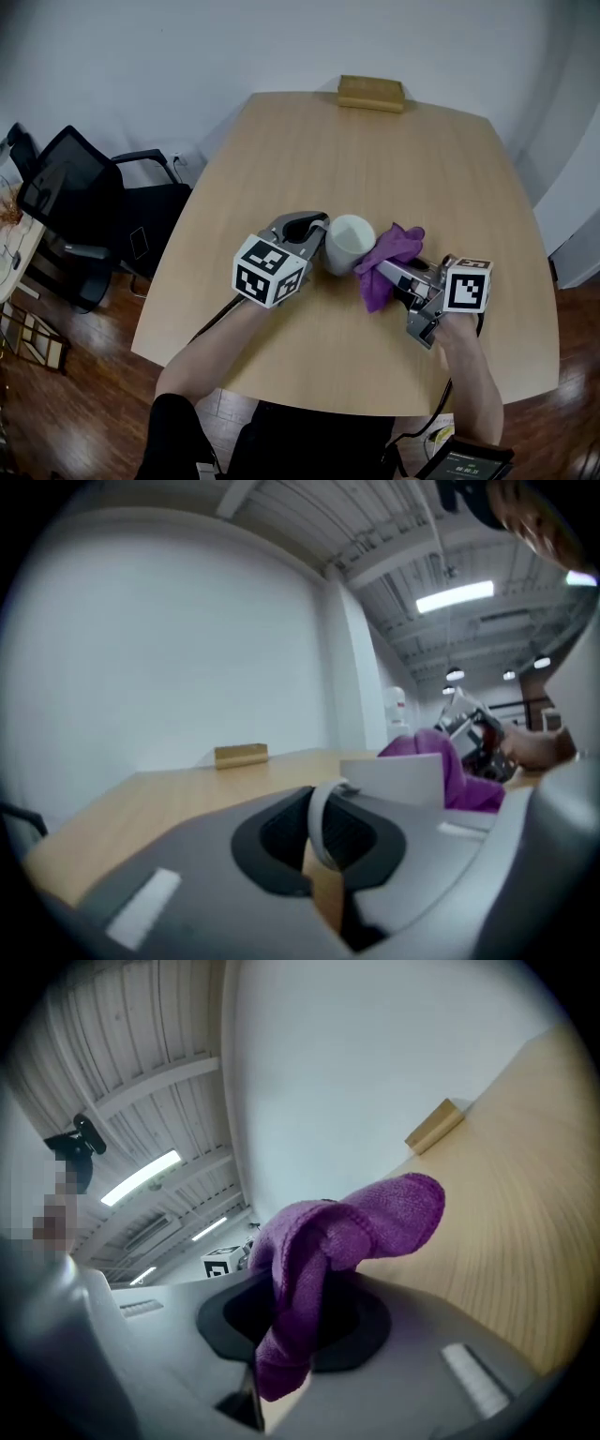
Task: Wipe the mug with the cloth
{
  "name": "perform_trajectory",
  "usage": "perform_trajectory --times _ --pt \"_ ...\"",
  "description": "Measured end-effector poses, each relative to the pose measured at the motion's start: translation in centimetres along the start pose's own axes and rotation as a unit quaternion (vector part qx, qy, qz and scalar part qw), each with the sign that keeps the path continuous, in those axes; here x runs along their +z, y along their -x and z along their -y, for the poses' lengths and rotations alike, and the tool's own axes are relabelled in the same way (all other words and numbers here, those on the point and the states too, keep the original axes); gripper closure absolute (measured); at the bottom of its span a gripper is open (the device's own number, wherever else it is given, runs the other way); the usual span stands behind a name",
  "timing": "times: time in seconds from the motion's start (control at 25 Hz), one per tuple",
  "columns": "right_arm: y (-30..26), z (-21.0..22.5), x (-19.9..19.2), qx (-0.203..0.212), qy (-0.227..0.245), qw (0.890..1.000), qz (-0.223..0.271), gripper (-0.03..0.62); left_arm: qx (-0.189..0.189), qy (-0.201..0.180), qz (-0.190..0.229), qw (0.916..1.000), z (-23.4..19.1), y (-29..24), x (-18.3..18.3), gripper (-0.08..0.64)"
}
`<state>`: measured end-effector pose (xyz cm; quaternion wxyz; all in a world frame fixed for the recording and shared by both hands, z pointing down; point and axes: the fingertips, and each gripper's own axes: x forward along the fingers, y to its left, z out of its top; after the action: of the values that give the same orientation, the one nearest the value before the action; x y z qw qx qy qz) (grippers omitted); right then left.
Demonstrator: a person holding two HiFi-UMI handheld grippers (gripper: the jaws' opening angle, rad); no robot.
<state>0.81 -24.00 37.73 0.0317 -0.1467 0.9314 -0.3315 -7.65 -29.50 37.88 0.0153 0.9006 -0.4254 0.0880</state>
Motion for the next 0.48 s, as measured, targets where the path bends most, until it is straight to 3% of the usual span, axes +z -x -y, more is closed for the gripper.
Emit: perform_trajectory --times 0.08,0.2,0.28,0.48 --pt "0.4 0.1 0.4 -0.008 0.012 1.000 0.001 0.514 0.005 -0.043 -0.010 0.9990 0.4 -0.4 -0.4 0.551" --pt "0.5 0.4 0.6 -0.008 0.015 1.000 0.004 0.514 0.002 -0.065 -0.020 0.9977 0.4 -0.7 -0.5 0.546" --pt "0.2 0.3 0.3 0.000 0.012 1.000 0.002 0.514 -0.005 -0.047 -0.039 0.9981 -0.2 -0.5 -1.0 0.521" --pt "-0.2 -1.4 0.0 0.037 0.016 0.999 -0.011 0.514 0.019 0.025 -0.051 0.9982 -2.0 1.0 -2.1 0.342"
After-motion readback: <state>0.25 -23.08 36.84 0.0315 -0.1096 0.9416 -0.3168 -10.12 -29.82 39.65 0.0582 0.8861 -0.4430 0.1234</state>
